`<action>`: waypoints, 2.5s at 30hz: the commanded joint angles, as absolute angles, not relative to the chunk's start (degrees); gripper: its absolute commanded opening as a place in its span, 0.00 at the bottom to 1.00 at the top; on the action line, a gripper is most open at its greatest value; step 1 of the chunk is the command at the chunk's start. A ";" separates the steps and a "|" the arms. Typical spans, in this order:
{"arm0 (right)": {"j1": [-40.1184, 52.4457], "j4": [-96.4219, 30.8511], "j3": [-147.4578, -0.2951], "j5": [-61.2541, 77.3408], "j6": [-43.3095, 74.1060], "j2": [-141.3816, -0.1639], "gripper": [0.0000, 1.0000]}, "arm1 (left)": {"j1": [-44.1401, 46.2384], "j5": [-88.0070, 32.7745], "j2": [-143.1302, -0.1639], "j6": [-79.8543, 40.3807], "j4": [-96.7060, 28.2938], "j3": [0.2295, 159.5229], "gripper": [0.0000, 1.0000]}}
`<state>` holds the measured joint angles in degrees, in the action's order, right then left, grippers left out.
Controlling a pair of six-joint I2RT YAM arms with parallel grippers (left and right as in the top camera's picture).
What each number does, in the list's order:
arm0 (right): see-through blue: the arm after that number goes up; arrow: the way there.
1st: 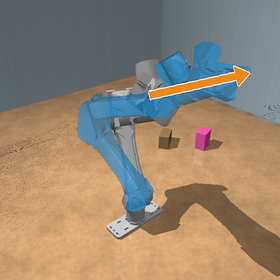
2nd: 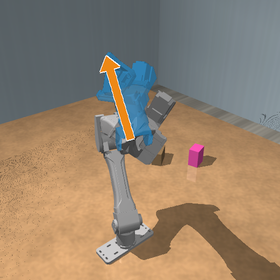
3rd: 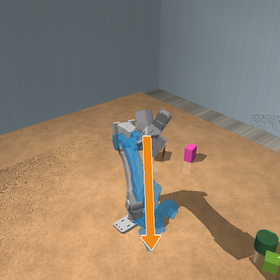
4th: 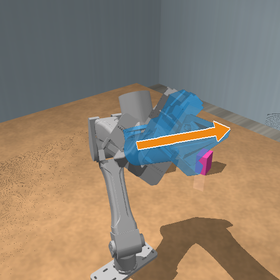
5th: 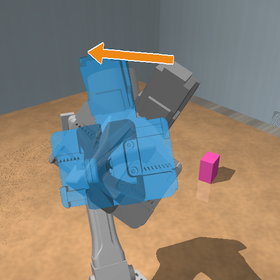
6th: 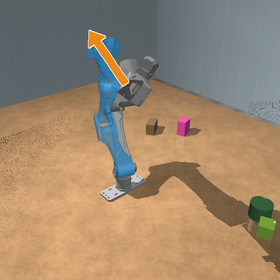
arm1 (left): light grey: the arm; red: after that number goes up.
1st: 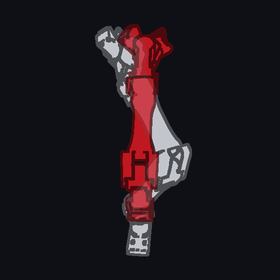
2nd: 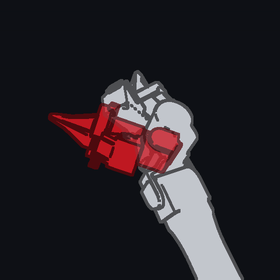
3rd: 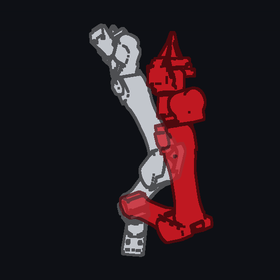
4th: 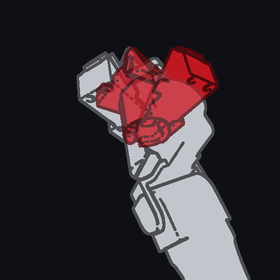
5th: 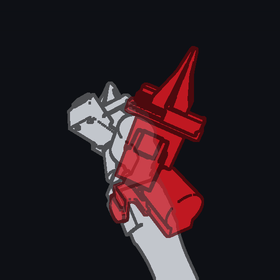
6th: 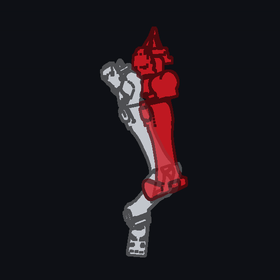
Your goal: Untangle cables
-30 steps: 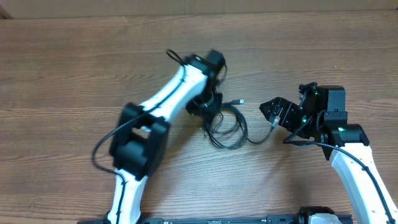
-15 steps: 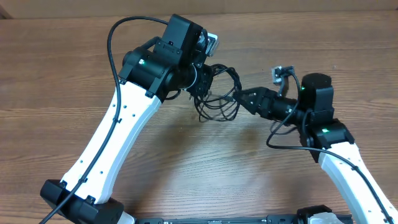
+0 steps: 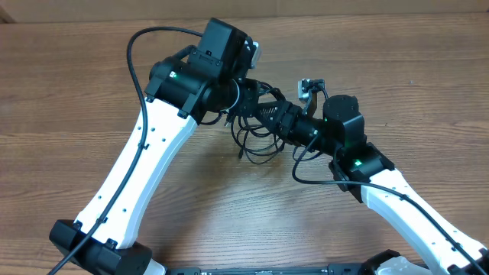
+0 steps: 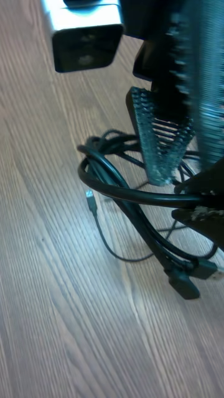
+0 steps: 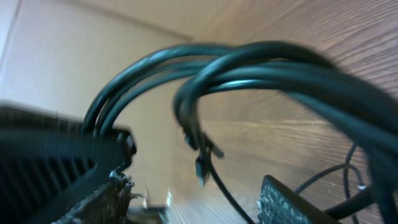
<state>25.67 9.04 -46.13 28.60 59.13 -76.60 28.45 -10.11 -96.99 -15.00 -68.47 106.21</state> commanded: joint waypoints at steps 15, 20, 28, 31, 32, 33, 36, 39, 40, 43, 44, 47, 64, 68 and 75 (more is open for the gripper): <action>27.79 18.81 -46.19 20.21 76.29 -84.95 0.51 | 28.75 -15.68 -97.08 -21.85 -68.53 106.56 0.04; 28.51 21.23 -46.19 21.10 76.31 -84.95 0.52 | 27.62 -13.56 -97.08 -26.44 -67.72 106.56 0.04; 30.94 26.83 -46.19 20.60 76.47 -84.95 0.55 | 27.55 -16.21 -97.06 -29.19 -64.60 106.56 0.04; 31.00 25.12 -46.19 15.53 75.81 -85.36 0.52 | 27.55 -20.84 -97.06 -29.17 -64.20 106.56 0.04; 30.87 25.12 -46.19 14.41 74.67 -85.62 0.48 | 27.55 -21.98 -97.06 -29.17 -64.40 106.56 0.04; 30.61 25.39 -46.19 13.61 73.23 -85.86 0.44 | 27.51 -23.18 -97.06 -29.17 -64.73 106.56 0.04; 29.80 25.93 -46.19 13.26 70.83 -85.84 0.26 | 27.27 -27.62 -97.06 -29.15 -65.84 106.56 0.05; 28.60 27.00 -46.19 17.10 70.19 -85.84 0.04 | 27.07 -29.82 -97.03 -28.73 -67.22 106.56 0.04; 28.10 26.94 -46.19 19.40 70.17 -85.80 0.04 | 26.79 -29.08 -97.03 -28.69 -67.99 106.56 0.04; 25.54 26.50 -46.19 31.29 66.83 -85.73 0.04 | 24.40 -21.67 -97.03 -28.75 -71.83 106.56 0.04; 24.32 26.59 -46.19 35.97 65.69 -85.67 0.04 | 23.14 -18.35 -97.03 -28.80 -73.36 106.56 0.04; 19.73 27.62 -46.19 49.41 65.49 -85.32 0.04 | 19.35 -10.44 -97.06 -30.13 -77.32 106.56 0.04; 7.55 52.40 -46.22 44.36 80.01 -85.30 0.08 | 28.12 -17.30 -97.21 -16.16 -72.58 95.66 0.04; 4.95 47.94 -46.22 38.63 79.94 -85.30 0.21 | 31.53 -17.45 -97.19 -12.56 -71.70 92.09 0.04; 1.41 28.73 -46.19 37.12 74.70 -85.30 0.96 | 30.46 -18.04 -95.15 -7.70 -70.11 92.05 0.04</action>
